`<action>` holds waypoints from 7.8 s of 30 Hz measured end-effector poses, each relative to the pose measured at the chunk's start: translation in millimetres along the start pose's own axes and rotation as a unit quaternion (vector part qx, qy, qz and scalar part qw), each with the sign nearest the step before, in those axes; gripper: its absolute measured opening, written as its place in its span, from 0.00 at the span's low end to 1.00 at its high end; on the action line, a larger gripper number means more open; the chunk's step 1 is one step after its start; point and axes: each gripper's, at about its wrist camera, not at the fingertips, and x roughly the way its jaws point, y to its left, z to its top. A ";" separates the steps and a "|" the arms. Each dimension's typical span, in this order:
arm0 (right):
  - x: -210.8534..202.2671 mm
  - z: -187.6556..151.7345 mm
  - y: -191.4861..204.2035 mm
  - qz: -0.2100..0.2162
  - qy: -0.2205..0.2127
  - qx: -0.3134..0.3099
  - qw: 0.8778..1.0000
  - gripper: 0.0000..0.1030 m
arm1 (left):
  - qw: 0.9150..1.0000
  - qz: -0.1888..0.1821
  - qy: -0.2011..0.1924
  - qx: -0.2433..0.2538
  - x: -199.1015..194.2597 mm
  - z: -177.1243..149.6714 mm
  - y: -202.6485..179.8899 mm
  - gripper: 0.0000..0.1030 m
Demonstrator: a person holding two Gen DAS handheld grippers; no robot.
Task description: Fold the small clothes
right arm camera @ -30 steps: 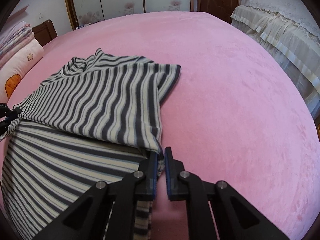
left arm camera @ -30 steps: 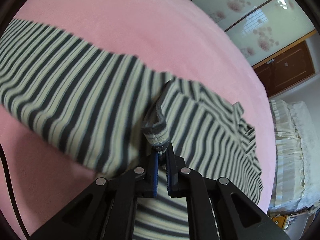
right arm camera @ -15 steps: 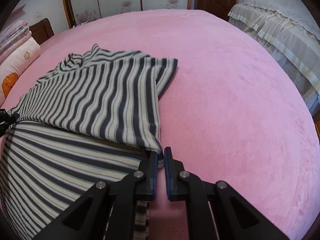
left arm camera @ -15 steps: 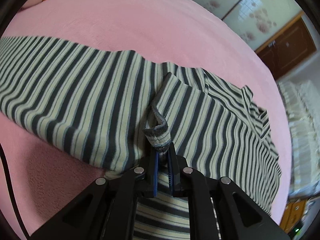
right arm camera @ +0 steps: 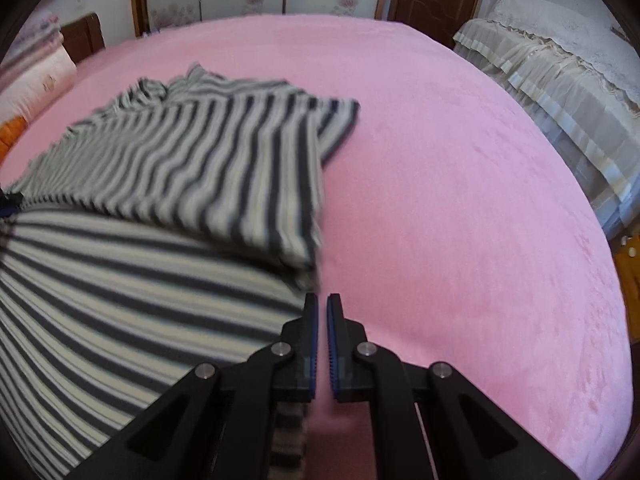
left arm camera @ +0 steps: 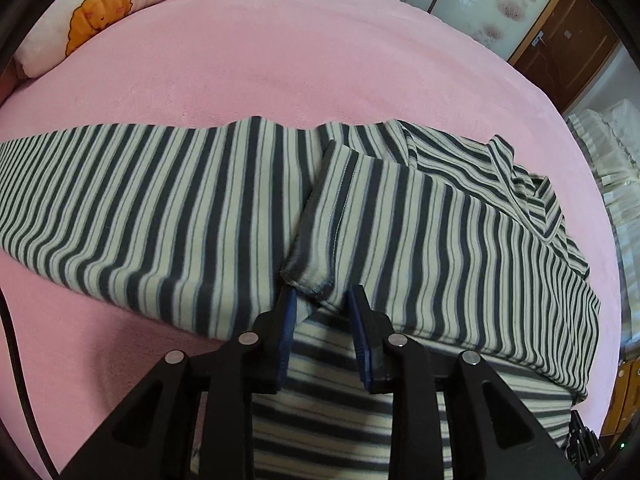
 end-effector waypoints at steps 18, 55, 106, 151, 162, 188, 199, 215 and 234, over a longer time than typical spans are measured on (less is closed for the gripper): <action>-102.0 -5.6 25.9 0.056 -0.038 0.003 0.998 0.20 | 0.993 0.048 -0.104 0.044 -164.2 -47.8 46.6 0.83; -196.1 118.2 325.7 0.171 -0.128 -0.127 0.969 0.31 | 0.965 0.185 -0.148 -0.117 -215.4 9.9 293.2 0.97; -130.3 82.0 202.1 0.109 -0.094 -0.044 0.989 0.31 | 0.954 -0.068 -0.182 0.230 -165.8 -13.9 -40.1 0.04; -82.9 30.7 257.4 0.161 -0.014 -0.154 0.975 0.43 | 0.980 0.144 -0.114 0.081 -87.7 -71.6 102.7 0.48; -20.8 59.7 280.6 0.087 0.074 -0.074 0.991 0.43 | 0.984 0.124 -0.108 0.066 -80.9 -73.8 116.8 0.48; -145.3 157.9 218.7 0.166 -0.102 -0.117 0.974 0.09 | 0.987 0.083 -0.106 0.086 -82.8 -67.0 80.1 0.48; -205.3 172.7 269.8 0.221 -0.151 -0.164 0.949 0.09 | 0.992 0.062 -0.098 0.056 -82.9 -62.0 88.0 0.49; -191.5 230.2 226.1 0.155 -0.191 -0.147 0.958 0.09 | 0.994 0.051 -0.088 0.050 -52.1 -42.9 57.5 0.54; -42.9 229.7 60.1 0.101 -0.051 0.020 0.993 0.10 | 0.987 0.112 -0.075 0.091 -24.2 -26.2 25.5 0.54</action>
